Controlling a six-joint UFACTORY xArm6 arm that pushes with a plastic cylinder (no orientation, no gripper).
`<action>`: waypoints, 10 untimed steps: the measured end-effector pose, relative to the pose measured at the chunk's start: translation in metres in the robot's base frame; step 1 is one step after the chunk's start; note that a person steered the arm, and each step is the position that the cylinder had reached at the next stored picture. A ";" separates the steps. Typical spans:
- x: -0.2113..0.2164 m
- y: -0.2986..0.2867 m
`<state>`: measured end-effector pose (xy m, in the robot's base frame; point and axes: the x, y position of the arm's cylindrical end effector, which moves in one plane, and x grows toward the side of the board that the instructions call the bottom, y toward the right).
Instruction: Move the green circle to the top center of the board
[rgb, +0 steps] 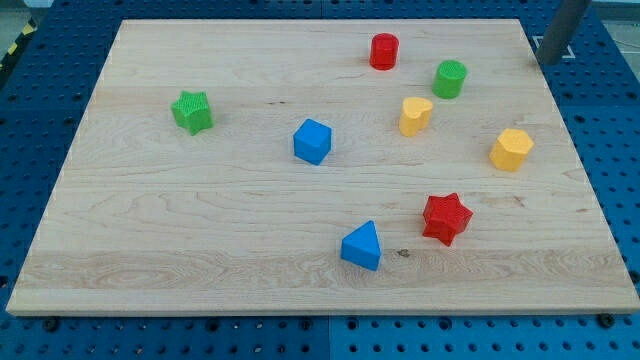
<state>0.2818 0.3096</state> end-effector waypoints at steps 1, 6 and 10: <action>0.004 -0.008; 0.029 -0.059; 0.033 -0.115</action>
<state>0.3152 0.1950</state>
